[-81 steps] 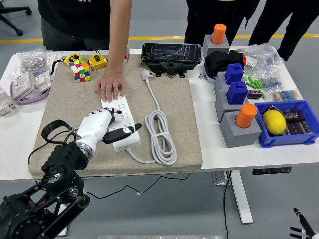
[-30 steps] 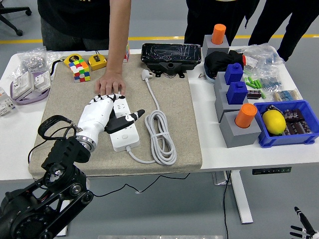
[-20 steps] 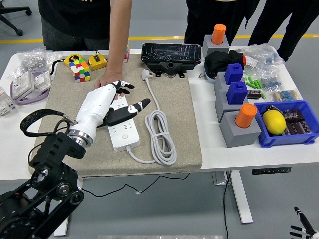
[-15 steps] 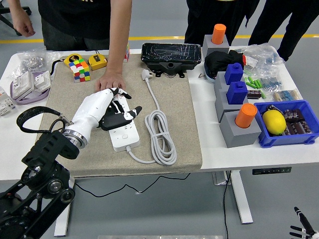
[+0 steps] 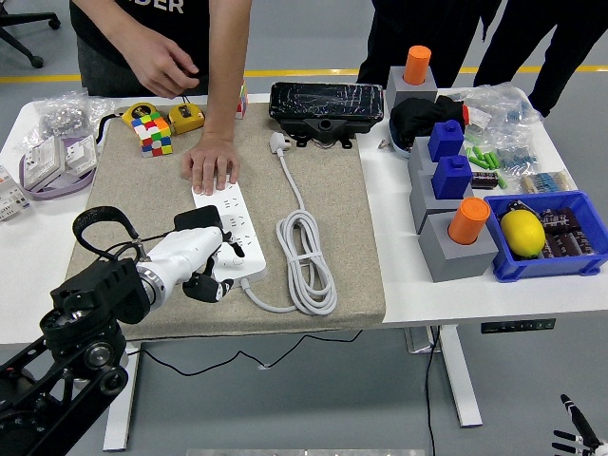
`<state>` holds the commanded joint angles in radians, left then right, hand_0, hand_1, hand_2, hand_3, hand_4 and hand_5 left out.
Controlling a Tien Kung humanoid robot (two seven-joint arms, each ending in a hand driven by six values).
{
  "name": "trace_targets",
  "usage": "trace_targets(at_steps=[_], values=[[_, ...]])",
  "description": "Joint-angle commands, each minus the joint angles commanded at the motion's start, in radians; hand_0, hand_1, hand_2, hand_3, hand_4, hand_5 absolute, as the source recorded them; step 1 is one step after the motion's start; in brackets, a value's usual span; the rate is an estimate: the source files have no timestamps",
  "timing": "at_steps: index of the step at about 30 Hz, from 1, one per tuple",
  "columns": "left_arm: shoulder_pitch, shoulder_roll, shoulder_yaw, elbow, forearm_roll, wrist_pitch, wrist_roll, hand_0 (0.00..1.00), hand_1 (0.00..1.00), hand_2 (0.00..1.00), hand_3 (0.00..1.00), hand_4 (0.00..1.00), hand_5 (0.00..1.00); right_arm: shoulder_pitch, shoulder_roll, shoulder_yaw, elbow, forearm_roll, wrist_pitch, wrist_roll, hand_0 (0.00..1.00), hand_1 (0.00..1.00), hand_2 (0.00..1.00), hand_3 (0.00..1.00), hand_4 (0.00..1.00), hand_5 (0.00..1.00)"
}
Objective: Pick up the plug,place it near the board,insert it into the board,press the button
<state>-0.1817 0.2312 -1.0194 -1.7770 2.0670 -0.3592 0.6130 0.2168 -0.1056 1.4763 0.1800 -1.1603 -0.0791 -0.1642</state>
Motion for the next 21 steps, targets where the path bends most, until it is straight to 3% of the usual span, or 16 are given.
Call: trace_targets(at_steps=[2,3,9,20,21], values=[[-0.002,-0.003,0.008,0.017,0.017,0.011,0.000,0.175,0.008,0.126,0.749,0.669,0.002,0.000,0.000,-0.002,0.000,0.001,0.000,0.000,0.787,0.714,0.683,0.669,0.998,0.986],[-0.003,-0.004,0.010,0.025,0.022,0.014,0.001,0.173,0.008,0.129,0.882,0.675,0.002,0.000,0.000,-0.002,0.000,0.002,0.000,0.000,0.787,0.714,0.683,0.669,0.998,0.994],[-0.010,-0.009,0.016,0.078,0.031,0.017,-0.006,0.179,0.007,0.130,0.896,0.666,0.002,0.001,0.000,-0.004,0.000,0.004,0.000,0.001,0.786,0.714,0.683,0.668,0.998,0.996],[-0.013,-0.013,0.018,0.115,0.039,0.014,-0.015,0.179,0.007,0.131,0.881,0.661,0.002,0.002,-0.001,-0.001,0.000,0.004,-0.001,0.002,0.788,0.715,0.682,0.669,0.998,0.998],[-0.014,-0.013,0.018,0.117,0.037,0.012,-0.016,0.178,0.006,0.130,0.784,0.646,0.002,0.002,-0.001,0.000,0.000,0.002,-0.001,0.001,0.786,0.715,0.682,0.668,0.998,0.998]])
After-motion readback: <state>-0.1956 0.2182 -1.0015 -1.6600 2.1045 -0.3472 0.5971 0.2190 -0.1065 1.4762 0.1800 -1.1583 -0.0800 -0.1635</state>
